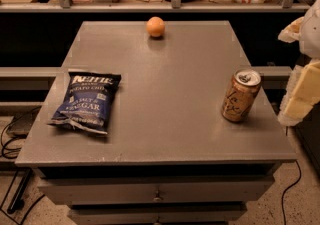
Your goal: Pick blue chip bag
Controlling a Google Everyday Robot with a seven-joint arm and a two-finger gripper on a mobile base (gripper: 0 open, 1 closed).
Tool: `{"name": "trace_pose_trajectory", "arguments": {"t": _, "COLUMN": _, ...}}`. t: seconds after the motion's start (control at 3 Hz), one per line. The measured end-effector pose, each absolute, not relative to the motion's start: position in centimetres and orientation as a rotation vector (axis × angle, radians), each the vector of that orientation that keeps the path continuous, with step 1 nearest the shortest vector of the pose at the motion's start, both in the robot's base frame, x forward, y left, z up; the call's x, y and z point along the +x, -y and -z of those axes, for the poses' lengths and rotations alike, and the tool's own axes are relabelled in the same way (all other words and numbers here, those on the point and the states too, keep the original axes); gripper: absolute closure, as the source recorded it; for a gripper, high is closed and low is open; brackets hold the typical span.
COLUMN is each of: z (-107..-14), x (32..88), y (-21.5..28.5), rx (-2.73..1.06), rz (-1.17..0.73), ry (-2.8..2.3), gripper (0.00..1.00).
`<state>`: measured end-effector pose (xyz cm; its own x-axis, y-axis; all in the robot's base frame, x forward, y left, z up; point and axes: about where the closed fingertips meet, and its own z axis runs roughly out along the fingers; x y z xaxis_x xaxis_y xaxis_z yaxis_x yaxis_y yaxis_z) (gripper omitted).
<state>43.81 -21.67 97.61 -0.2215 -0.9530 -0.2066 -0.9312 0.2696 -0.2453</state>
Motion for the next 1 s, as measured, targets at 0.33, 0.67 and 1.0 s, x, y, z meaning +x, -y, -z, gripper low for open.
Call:
{"name": "trace_pose_trajectory", "arguments": {"t": 0.33, "z": -97.6, "x": 43.8, "y": 21.7, "rx": -1.725, "rz": 0.098, "ry": -2.232, "gripper": 0.0}}
{"name": "trace_pose_trajectory", "arguments": {"t": 0.67, "z": -97.6, "x": 44.1, "y": 20.3, "rx": -1.743, "rz": 0.032, "ry": -2.172, "gripper": 0.0}}
{"name": "trace_pose_trajectory", "arguments": {"t": 1.0, "z": -97.7, "x": 44.5, "y": 13.8, "rx": -1.826, "rz": -0.135, "ry": -1.978, "gripper": 0.0}}
